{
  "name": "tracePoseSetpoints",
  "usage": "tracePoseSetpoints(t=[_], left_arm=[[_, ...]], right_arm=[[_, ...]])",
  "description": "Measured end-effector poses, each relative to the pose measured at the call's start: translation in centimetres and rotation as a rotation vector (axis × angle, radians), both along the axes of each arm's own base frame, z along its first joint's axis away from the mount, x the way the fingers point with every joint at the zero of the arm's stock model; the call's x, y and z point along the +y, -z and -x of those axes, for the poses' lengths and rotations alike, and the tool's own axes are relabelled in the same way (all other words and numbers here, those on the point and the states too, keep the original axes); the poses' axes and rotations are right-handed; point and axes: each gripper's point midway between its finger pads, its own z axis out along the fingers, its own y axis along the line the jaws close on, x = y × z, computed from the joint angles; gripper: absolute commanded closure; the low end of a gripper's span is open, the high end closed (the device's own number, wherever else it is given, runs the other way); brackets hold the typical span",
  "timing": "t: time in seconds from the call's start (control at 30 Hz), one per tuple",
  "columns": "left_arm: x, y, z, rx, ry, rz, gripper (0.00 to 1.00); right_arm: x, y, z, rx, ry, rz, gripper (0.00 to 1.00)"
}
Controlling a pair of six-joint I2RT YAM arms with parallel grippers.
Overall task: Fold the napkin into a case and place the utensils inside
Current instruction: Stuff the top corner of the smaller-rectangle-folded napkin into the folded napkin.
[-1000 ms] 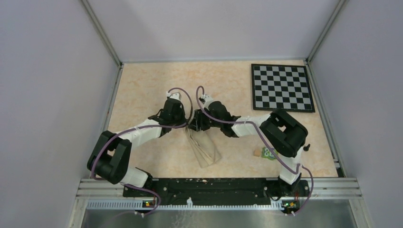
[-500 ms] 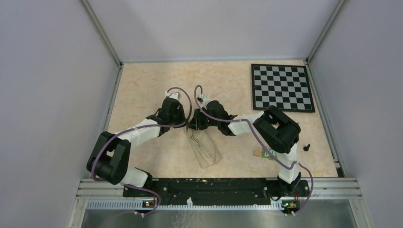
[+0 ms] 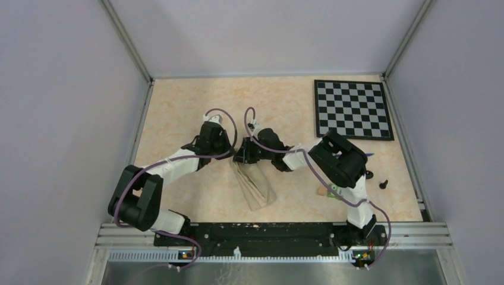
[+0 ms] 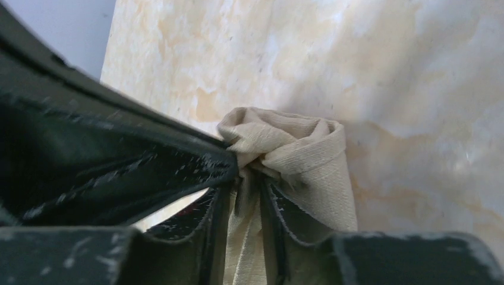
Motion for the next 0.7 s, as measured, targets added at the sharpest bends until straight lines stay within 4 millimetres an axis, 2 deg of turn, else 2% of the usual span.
tracePoseSetpoints(t=[0.07,0.17,0.33,0.5,0.63,0.7], left_arm=[[-0.2,0.1,0.3,0.015,0.007,0.015,1.00],[-0.4,0.3,0.8,0.033,0.020,0.028,1.00],[-0.6,0.2,1.4,0.040,0.038,0.045,1.00],[-0.8,-0.3,1.5,0.032,0.050,0.063,1.00],[-1.0,-0.4,1.6,0.036,0.057,0.072,1.00],[-0.9,-0.3,1.6,0.041,0.054,0.073,1.00]], right_arm=[[-0.8,-0.4,0.5,0.002,-0.004,-0.010,0.64],[-2.0,-1.1,1.0,0.005,-0.010,-0.010,0.64],[-2.9,-2.0,0.5,-0.013,-0.004,-0.015,0.77],[-2.9,-2.0,0.6,-0.008,-0.012,-0.020,0.94],[-1.9,-1.4,0.4,0.012,-0.025,-0.034,0.96],[-1.3,-1.1,0.3,0.027,-0.027,-0.043,0.93]])
